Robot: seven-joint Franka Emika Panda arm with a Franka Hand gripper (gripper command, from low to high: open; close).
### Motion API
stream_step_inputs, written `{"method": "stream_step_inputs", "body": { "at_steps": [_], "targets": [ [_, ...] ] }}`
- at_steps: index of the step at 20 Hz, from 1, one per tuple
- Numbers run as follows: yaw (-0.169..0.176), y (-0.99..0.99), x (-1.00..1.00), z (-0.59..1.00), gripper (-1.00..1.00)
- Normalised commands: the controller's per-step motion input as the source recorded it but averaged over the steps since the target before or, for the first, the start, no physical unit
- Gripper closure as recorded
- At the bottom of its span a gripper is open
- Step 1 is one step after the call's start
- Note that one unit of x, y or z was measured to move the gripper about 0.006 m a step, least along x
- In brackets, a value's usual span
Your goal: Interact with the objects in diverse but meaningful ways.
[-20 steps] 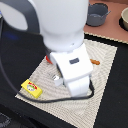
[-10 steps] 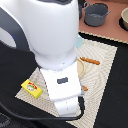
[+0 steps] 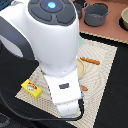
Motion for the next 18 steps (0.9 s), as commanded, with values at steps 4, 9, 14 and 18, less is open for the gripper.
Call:
{"method": "stream_step_inputs", "body": {
  "at_steps": [4, 9, 14, 18],
  "targets": [
    [0.000, 0.00, 0.04, -0.18, -1.00],
    [0.000, 0.00, 0.02, 0.04, -1.00],
    [0.000, 0.04, -0.01, 0.31, -1.00],
    [-0.050, 0.27, -0.12, 0.37, -1.00]
  ]
}}
